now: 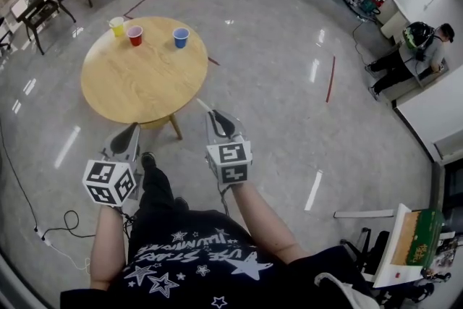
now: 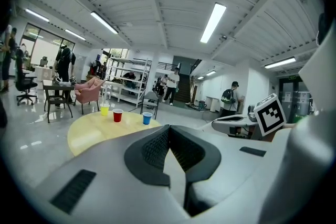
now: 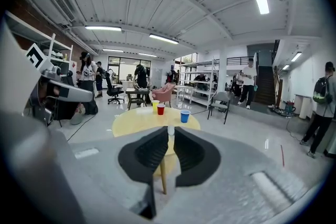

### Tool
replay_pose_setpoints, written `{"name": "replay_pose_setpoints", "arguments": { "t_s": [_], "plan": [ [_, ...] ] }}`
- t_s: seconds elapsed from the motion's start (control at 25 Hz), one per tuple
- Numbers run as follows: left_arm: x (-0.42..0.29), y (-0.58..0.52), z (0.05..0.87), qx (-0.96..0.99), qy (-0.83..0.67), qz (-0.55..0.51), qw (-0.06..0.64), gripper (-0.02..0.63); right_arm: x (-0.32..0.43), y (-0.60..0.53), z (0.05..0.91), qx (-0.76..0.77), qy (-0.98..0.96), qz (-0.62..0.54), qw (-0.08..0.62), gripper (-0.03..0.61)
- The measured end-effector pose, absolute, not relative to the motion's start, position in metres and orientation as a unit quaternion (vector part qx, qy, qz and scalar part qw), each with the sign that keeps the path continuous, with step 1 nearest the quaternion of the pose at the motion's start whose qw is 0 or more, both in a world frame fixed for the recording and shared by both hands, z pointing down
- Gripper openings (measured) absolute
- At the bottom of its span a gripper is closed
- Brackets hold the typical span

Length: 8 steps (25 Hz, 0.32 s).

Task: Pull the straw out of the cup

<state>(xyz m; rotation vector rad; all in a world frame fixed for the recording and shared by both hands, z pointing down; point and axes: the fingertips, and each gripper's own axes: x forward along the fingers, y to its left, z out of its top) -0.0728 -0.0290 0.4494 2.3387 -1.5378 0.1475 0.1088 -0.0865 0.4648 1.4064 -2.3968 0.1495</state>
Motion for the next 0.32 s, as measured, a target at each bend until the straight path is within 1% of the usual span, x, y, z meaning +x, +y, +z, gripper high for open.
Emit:
{"name": "replay_pose_setpoints", "arguments": {
  "t_s": [0.32],
  "plan": [
    [-0.082,-0.032,0.448,0.823,-0.54,0.057,0.168,0.005,0.094,-0.089,0.465,0.483,-0.854,0.044,0.187,0.034]
  ]
}}
